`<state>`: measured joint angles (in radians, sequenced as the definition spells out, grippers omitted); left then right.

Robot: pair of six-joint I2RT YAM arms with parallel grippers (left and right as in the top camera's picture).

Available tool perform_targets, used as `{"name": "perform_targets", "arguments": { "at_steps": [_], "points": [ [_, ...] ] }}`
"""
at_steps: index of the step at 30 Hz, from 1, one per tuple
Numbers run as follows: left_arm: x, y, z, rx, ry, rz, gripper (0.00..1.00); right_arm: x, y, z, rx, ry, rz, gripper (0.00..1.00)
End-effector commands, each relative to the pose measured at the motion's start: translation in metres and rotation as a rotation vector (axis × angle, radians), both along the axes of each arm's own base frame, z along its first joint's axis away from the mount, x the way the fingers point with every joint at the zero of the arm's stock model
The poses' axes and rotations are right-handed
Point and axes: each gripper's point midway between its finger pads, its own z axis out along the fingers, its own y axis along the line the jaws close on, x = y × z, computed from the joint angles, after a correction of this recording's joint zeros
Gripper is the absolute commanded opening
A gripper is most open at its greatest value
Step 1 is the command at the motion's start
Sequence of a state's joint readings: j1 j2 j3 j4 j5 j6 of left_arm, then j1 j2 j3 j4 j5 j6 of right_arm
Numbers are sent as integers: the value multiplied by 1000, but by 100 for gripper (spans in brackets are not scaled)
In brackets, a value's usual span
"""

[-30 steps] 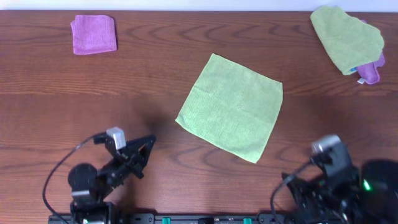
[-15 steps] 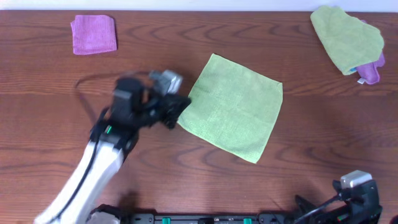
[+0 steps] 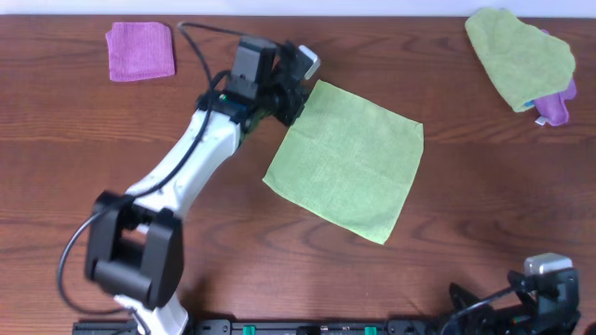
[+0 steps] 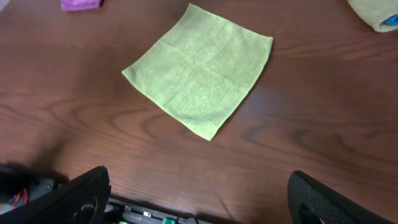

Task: Fold the cloth
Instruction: 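Grasp the green cloth's top-left corner with the left gripper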

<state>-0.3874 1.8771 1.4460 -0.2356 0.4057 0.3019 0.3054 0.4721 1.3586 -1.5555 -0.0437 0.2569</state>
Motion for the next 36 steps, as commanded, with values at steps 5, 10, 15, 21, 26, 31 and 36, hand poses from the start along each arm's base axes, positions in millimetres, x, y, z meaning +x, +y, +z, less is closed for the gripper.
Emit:
{"name": "perform_targets", "arguments": {
  "at_steps": [5, 10, 15, 21, 26, 31, 36],
  "points": [
    [52, -8, -20, 115, -96, -28, 6, 0, -5, -1, 40, 21, -65, 91],
    [72, -13, -34, 122, -109, -35, 6, -1, -5, -1, 58, 30, -82, 91],
    [83, -23, -58, 121, -104, -44, 6, -4, -7, -6, 53, 56, -91, 90],
    [85, -34, -78, 80, -90, -76, 6, -11, -11, -15, 62, 110, -127, 90],
    [81, -47, -78, 5, -68, -103, 6, -11, -11, -16, 70, 118, -136, 89],
    [81, -48, -89, 1, -53, -107, 6, -11, -11, -17, 83, 124, -148, 89],
    [76, -50, -91, -19, -25, -122, 5, -11, -11, -17, 86, 125, -150, 88]
  ]
}}
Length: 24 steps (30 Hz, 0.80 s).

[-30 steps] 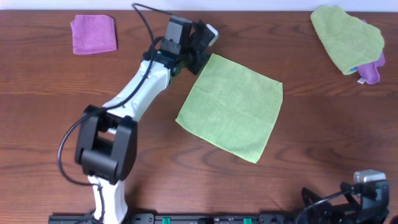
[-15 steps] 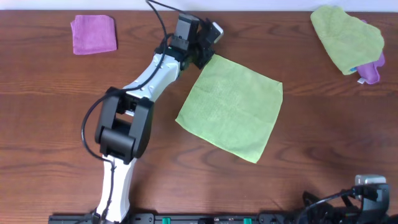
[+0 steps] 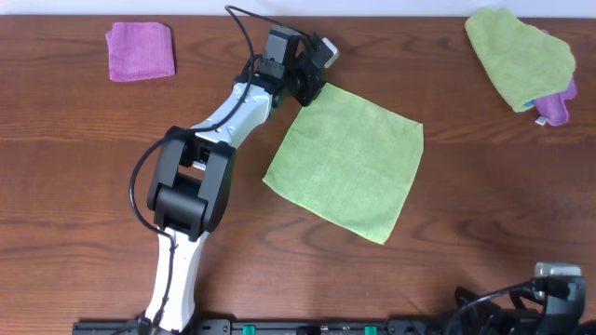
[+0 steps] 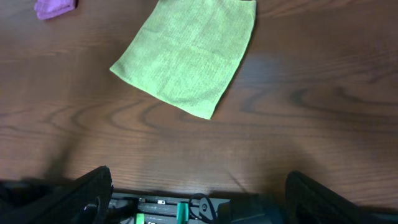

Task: Fold the cloth
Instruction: 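Grasp the green cloth's top-left corner with the left gripper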

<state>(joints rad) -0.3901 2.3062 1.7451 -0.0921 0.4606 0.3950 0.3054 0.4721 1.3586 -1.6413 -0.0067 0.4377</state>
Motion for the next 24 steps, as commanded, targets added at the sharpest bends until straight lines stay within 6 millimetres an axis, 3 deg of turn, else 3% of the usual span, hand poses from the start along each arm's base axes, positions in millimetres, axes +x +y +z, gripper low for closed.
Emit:
{"name": "perform_targets", "arguments": {
  "at_steps": [1, 7, 24],
  "points": [
    [-3, -7, -9, -22, 36, -20, 6, 0, -1, 0, 5, 4, -4, 88],
    [-9, -2, -18, 3, 76, -12, 6, 0, -1, 0, 5, 4, -5, 88],
    [6, -1, -53, 7, 73, 54, 5, -1, -1, -1, 7, 8, -8, 88]
  ]
}}
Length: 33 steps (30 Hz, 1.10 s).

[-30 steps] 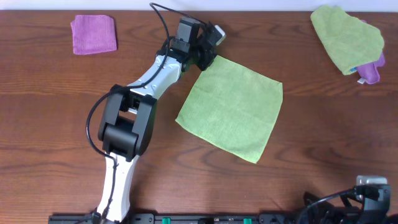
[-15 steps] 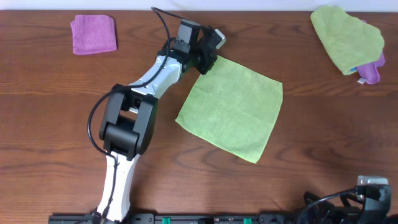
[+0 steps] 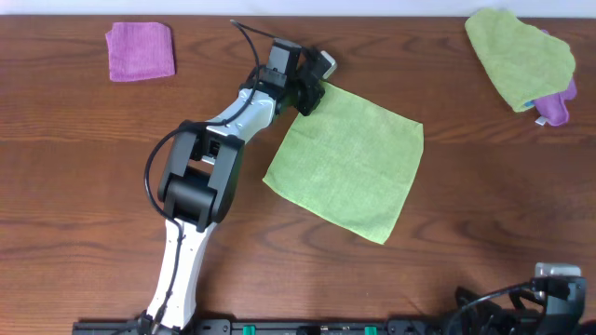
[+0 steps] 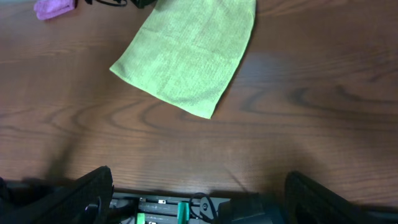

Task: Fold the cloth
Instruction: 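Grasp the green cloth's top-left corner with the left gripper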

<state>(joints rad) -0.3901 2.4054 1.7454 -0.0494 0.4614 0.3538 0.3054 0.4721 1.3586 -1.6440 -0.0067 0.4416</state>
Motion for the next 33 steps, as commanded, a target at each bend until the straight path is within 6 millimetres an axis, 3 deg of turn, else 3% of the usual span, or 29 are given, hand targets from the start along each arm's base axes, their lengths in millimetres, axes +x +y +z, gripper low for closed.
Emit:
{"name": "perform_targets", "arguments": {
  "at_steps": [1, 22, 33],
  "points": [
    [8, 3, -3, 21, -10, 43, 6, 0, -1, 0, 5, 4, -5, 88],
    [2, -1, -8, -4, 31, 35, 6, 0, -1, 0, 12, 7, -12, 88],
    [-3, 4, -26, 23, 69, 43, 6, 0, -1, 0, 13, 7, -13, 87]
  ]
}}
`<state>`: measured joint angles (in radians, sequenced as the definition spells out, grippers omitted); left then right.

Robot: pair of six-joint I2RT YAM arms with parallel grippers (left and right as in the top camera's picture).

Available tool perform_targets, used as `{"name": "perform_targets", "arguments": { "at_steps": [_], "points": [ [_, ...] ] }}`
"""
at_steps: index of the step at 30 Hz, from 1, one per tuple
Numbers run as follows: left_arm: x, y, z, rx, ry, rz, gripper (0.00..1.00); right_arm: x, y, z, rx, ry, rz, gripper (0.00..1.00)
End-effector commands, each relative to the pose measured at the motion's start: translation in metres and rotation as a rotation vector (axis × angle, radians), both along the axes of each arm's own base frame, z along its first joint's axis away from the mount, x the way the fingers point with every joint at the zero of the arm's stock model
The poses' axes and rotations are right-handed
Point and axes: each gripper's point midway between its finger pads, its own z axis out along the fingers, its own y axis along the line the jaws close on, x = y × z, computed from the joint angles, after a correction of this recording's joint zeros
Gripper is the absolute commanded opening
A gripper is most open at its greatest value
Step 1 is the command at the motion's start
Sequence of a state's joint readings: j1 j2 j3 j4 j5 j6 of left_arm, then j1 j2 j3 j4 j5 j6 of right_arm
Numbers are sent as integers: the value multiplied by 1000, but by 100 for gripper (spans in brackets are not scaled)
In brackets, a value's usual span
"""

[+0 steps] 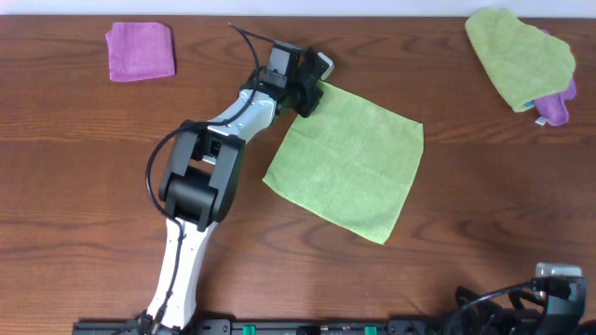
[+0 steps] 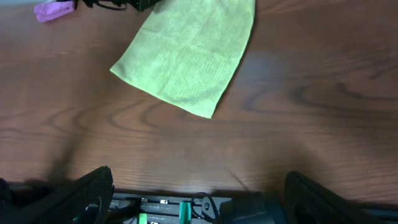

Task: Fold the cloth
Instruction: 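Grasp the green cloth's top-left corner with the left gripper, then drag the green cloth left with the left gripper to square it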

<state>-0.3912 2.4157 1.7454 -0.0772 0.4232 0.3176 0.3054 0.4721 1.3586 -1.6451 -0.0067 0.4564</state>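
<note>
A light green cloth [image 1: 346,160] lies flat and unfolded mid-table, turned so one corner points to the far left; the right wrist view also shows the cloth [image 2: 189,56]. My left gripper [image 1: 312,88] is down on that far left corner, and the wrist hides its fingers and the cloth tip. Whether it grips the cloth cannot be told. My right gripper [image 2: 199,202] sits at the table's near right edge, open, with its fingers [image 2: 87,193] wide apart and nothing between them.
A folded purple cloth [image 1: 141,50] lies at the far left. A crumpled green cloth [image 1: 518,56] sits on a purple one [image 1: 556,107] at the far right. The black mounting rail [image 1: 307,326] runs along the near edge.
First my left gripper hovered just left of the cloth's far left corner, and my right wrist saw the whole cloth. By the second moment the left arm had stretched out onto the corner and the right arm had pulled back to the near edge. Both have stayed there.
</note>
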Motion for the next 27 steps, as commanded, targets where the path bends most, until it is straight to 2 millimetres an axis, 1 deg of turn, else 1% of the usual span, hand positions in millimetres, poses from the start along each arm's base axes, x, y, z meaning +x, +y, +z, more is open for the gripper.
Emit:
{"name": "perform_targets", "arguments": {
  "at_steps": [1, 5, 11, 16, 20, 25, 27],
  "points": [
    [-1, -3, -16, -1, 26, -6, 6, 0, -1, 0, 2, 3, -2, 87],
    [-1, 0, -21, 15, 30, 6, 6, 0, -1, 0, 3, 2, -2, 87],
    [12, 29, -31, 144, 4, 122, 6, 0, -1, 0, 2, 2, -2, 87],
    [15, 60, -41, 251, 23, 225, 5, 2, -5, 0, -15, -4, -22, 87],
    [12, 78, -48, 308, 59, 295, 6, 3, -11, 0, -38, -11, -47, 88],
    [-4, 95, -59, 361, 142, 302, 6, 5, -17, 0, -62, -19, -72, 88],
    [-7, 102, -61, 373, 167, 332, 6, 5, -18, 0, -66, -21, -78, 88]
  ]
}}
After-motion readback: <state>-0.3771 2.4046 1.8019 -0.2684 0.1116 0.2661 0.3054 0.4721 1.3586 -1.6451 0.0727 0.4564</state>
